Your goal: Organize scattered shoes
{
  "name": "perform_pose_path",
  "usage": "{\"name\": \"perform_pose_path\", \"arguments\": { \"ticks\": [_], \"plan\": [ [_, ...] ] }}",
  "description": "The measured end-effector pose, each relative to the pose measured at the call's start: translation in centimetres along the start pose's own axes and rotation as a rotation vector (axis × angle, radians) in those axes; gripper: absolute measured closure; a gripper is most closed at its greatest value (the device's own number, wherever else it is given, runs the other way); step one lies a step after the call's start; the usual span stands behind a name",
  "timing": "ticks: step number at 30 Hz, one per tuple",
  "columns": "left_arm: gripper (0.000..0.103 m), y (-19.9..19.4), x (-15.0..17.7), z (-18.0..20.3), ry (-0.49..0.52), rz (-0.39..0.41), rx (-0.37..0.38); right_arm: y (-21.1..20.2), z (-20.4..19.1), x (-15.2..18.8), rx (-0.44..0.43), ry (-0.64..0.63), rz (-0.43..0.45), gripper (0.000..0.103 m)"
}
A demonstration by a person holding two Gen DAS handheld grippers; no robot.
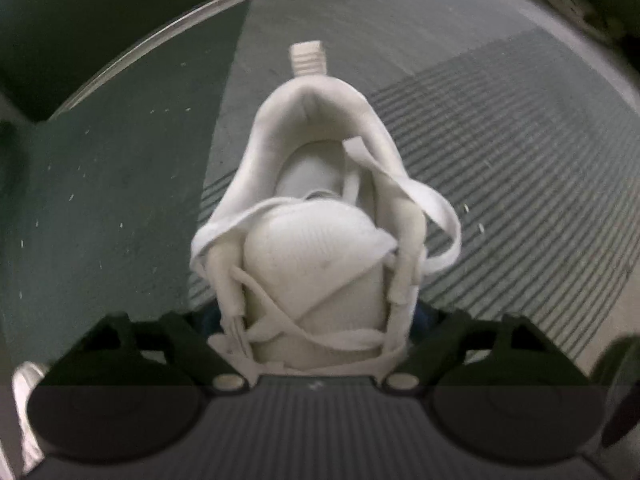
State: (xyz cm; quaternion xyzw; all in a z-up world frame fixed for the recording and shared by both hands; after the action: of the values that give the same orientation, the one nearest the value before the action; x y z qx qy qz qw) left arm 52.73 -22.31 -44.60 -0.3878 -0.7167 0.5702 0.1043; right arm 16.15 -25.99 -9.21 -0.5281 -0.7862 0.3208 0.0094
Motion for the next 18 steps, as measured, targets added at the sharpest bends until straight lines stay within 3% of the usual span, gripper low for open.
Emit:
{"name": "perform_pose_path", "arguments": {
  "ticks": [6,8,13,15,18],
  "plan": [
    [0.021,0.1,0.9,0.0,0.169,-0.011,0.02,-0.3,-0.2,0.2,0.009,-0.009,0.003,0.0],
    [0.02,0.1,1.8,-0.5,0.179,-0.028,0.04,-0.7,-0.1,0.0,0.018,-0.009,0.013,0.0],
    [0.016,-2.1,3.5,-1.2,0.131,-0.051,0.021,-2.2,0.8,-0.7,0.031,0.021,0.048,0.0],
    [0.009,-5.4,3.8,-1.7,0.099,-0.003,0.004,-2.6,1.0,-0.7,0.044,0.001,0.045,0.0],
    [0.009,-10.0,4.3,-3.0,0.011,0.024,0.015,-3.4,1.1,-0.5,0.058,-0.022,0.056,0.0]
  ]
}}
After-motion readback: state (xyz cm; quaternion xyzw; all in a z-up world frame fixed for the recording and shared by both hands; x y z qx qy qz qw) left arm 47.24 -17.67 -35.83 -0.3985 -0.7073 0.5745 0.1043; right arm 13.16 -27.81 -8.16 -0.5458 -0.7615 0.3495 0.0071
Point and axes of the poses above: each gripper's, at about its wrist camera, not at the fingertips, and y roughly the way its jaws point, z to its right, x to its underside, the point moved 4 cm from there along y, roughly the way its jaws point, and after that the axes turned 9 degrees about -x, right-handed, at the moved point
